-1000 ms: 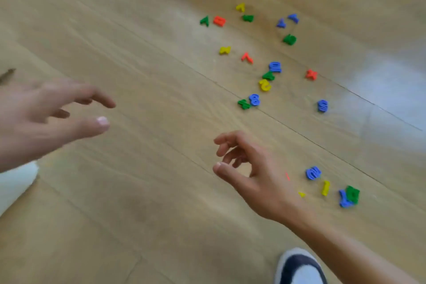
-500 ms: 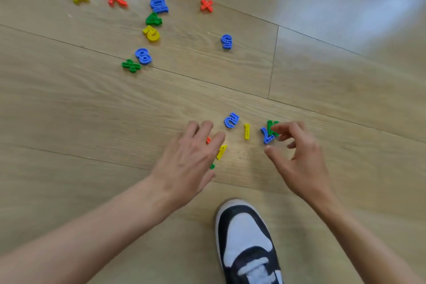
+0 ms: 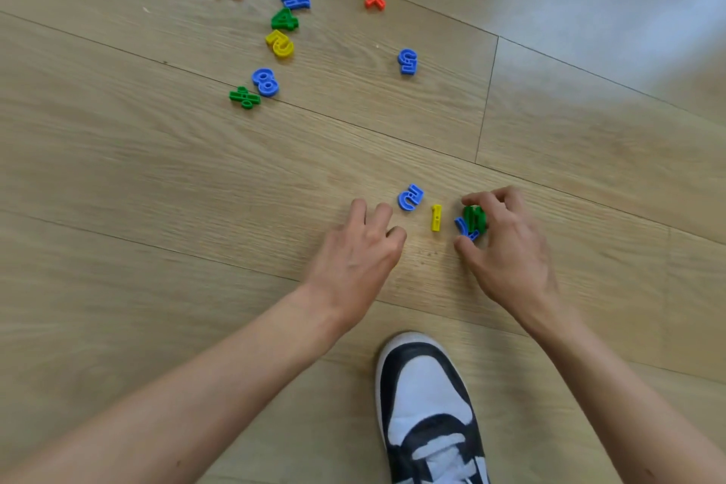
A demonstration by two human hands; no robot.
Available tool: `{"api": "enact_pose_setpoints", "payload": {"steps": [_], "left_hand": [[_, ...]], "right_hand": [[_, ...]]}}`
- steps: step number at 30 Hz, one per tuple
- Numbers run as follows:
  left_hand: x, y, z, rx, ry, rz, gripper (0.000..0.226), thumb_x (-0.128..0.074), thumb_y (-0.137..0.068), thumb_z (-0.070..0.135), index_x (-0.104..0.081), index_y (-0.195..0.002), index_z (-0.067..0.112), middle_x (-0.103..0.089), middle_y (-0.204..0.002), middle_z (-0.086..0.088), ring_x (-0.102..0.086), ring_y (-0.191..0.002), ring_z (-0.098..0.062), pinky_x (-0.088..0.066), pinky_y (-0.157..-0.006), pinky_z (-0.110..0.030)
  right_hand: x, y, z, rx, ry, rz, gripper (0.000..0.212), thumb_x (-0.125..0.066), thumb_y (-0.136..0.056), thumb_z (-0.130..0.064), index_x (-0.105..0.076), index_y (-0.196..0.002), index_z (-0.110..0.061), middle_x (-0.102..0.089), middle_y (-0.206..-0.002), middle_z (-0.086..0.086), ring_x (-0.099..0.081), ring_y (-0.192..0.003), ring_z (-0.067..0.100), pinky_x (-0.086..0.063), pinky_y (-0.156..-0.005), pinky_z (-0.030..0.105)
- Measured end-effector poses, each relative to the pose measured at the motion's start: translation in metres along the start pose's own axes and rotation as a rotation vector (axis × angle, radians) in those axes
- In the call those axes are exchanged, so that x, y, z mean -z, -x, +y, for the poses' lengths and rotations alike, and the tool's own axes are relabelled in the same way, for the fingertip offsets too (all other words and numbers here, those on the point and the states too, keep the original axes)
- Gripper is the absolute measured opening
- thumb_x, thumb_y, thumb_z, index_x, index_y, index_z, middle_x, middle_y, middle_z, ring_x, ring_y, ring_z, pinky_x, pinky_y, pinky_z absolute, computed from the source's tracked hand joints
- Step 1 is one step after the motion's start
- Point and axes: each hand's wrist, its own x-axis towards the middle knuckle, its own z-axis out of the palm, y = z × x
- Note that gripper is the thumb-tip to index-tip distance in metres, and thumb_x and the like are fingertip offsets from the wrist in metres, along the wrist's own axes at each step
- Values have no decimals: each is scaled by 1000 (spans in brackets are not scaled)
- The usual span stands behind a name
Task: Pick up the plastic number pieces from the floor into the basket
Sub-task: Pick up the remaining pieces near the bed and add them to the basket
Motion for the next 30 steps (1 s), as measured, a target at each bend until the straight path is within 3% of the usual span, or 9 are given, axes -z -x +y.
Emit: {"api": "enact_pose_setpoints", "payload": {"steps": [2,7,15,20,22,25,27,30], "left_hand": [[1,-1,2,5,9,-5,13,-56,-90,9,-56,-101,15,-45,-115,-5,-40,-103,-26,-48,-62,-31],[4,-1,3,70,65,26,12,-50,-92,10,-57,-100,15,-41,-119,-8,-40,-109,-25,-48,-65,-28],[-2,-1,4,95,105,89,22,-51,-87,5,-50,-106,16,-44,-110,-8,-41,-106,-24,-52,-68,-30],[-5,-1,-5,59,226,207,17,-60,-83,7,-60,-98,14,-48,-103,-7,-45,-98,-23,-48,-68,-31],[-2,-1,-13,111,427,253,18,-64,-77,7,-65,-93,14,-51,-93,-5,-50,-87,-21,-47,-69,-34],[5,-4,-23,323,852,334,16,-68,-68,8,-70,-82,17,-59,-76,2,-53,-64,-9,-47,-62,-25],[10,-4,-24,501,1320,307,17,-69,-71,1,-71,-79,17,-63,-70,4,-56,-60,-7,-49,-61,-21],[16,-4,-23,508,2016,175,19,-61,-82,-7,-68,-93,7,-65,-79,-6,-62,-70,-12,-54,-69,-23]], "right_hand": [[0,-1,-2,-4,-6,2,39,-70,-78,-19,-63,-116,-23,-48,-113,-2,-57,-90,22,-47,-69,32],[-2,-3,-7,16,-50,5,26,-69,-76,-10,-64,-100,-19,-40,-103,-4,-45,-83,16,-40,-69,30],[-7,0,-8,128,-88,45,27,-68,-73,-1,-63,-96,-15,-45,-96,-1,-50,-86,22,-41,-73,29],[1,-5,-12,41,-377,42,24,-72,-75,-8,-65,-93,-22,-54,-95,-1,-57,-85,16,-56,-67,33],[9,-8,-17,-25,-542,-7,26,-73,-71,-10,-65,-88,-27,-60,-91,-2,-59,-84,12,-55,-62,23],[19,-12,-28,-105,-758,-124,26,-69,-64,-9,-66,-85,-24,-64,-85,0,-62,-82,14,-56,-69,31],[26,-12,-38,-139,-948,-207,29,-66,-61,-5,-67,-82,-24,-60,-79,-3,-57,-75,11,-53,-70,30],[37,-10,-55,-66,-1140,-318,33,-65,-63,-1,-69,-82,-27,-59,-78,-8,-56,-72,6,-49,-67,24]]}}
